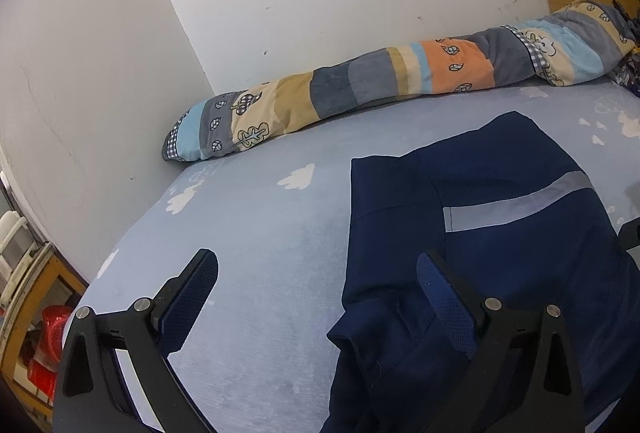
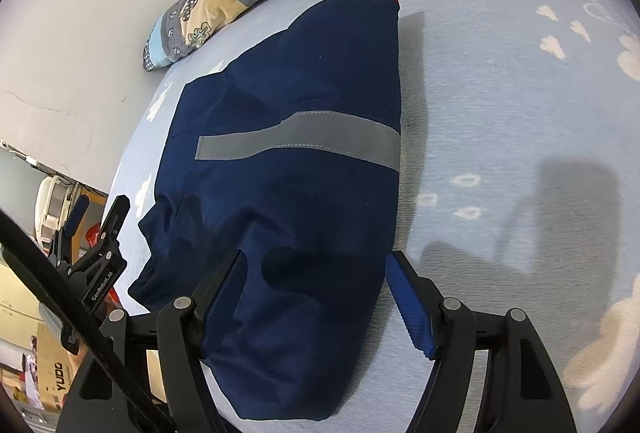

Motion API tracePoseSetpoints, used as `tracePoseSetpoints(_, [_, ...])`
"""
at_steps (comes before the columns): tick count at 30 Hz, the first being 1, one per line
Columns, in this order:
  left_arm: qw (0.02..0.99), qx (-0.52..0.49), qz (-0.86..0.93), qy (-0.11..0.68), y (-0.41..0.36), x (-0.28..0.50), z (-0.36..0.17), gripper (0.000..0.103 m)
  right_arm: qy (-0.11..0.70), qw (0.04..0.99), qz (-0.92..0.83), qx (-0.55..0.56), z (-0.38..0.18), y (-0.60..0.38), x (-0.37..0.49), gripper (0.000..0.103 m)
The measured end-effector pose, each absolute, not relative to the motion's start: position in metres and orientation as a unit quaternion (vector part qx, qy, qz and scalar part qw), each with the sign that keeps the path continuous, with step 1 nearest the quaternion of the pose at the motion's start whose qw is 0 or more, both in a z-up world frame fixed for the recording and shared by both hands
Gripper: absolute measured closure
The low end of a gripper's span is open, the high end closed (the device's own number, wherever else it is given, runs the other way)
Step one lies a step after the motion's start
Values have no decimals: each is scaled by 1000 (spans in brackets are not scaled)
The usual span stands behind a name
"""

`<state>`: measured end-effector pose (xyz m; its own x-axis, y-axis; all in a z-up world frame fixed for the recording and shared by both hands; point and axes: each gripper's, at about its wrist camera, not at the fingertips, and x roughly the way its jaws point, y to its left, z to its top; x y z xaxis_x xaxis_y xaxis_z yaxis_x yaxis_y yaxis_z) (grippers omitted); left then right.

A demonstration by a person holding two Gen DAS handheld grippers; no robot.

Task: Fold large clothes

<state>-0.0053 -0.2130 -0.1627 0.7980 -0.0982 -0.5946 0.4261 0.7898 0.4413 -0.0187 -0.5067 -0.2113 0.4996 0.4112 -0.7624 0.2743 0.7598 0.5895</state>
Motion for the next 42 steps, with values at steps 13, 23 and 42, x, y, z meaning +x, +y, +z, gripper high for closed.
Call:
tracePoseSetpoints(13, [901, 296, -141, 283, -213, -4, -164, 3, 499, 795, 43, 343, -211, -506, -18, 26])
tracePoseSetpoints(23, [901, 305, -138, 277, -214, -6, -165, 3, 499, 795, 43, 343, -210, -506, -19, 26])
tracePoseSetpoints(42, [898, 325, -136, 262, -217, -10, -164, 3, 500, 794, 44, 343, -212, -506, -19, 26])
